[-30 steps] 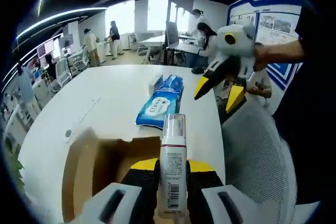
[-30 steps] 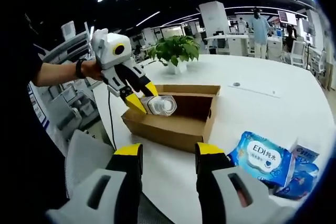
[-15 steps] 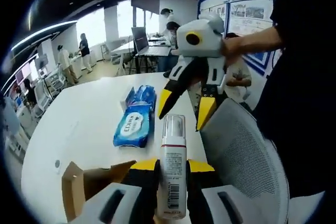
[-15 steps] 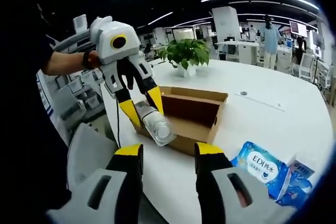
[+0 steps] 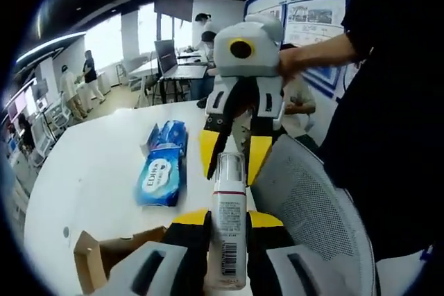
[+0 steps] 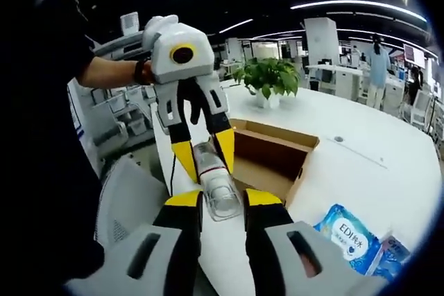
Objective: Operate the shoe box by opening the lid, removing the specified soft item, and placing it in the target area until the item is outside and the box remains undamaged.
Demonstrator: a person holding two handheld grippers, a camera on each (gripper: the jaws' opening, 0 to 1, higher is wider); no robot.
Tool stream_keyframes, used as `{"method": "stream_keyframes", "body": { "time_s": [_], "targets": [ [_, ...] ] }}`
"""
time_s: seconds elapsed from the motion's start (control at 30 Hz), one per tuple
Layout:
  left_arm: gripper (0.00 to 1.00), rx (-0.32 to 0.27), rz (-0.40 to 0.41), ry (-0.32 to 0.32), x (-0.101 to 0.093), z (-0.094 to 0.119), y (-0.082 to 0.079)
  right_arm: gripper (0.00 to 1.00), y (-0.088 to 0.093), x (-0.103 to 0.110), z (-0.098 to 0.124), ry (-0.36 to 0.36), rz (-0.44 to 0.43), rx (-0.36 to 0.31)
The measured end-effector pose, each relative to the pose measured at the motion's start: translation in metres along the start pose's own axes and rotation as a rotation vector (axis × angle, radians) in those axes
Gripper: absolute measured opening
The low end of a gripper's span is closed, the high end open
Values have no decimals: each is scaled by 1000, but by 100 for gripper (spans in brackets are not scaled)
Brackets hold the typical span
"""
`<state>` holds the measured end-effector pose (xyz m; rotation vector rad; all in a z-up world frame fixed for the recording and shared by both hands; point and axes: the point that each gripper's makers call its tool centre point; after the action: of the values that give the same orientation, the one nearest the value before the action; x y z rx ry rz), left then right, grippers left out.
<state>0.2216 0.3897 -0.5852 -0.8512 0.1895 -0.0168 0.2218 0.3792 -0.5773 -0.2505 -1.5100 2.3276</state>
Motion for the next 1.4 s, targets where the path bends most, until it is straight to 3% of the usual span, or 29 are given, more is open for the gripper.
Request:
{"method": "stream_keyframes", "body": {
  "time_s": [0.2,0.43,0.57,0.77,1.07,1.4],
  "targets": [
    [19,-31,4,72,-8,0,-6,19,-5,9,3,-40,41,-16],
    [20,-74,26,125,-14,-5,-12,18,-5,12,11,-59,0,-9],
    [21,-117,73,131,-12,-7,-17,17,-5,8,15,-53,-54,-17],
    [21,-115,74,133,-13,-10,-17,17,-2,8,15,-55,-91,-16],
    [25,-156,106,70,0,-3,-17,17,7,2,18,-44,-101,3],
    [25,-221,233,-18,14,9,0,17,35,-7,23,-30,-93,101]
  ]
}}
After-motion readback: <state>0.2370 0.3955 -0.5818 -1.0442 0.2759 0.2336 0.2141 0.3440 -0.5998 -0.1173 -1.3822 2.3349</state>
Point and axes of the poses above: the point that each gripper's makers call its tool centre point, and the gripper's own axes: z roughly backward along the fingers, x roughly to its left, y roughly out of its underside, and after that the axes turned 7 degrees about z, right-handed
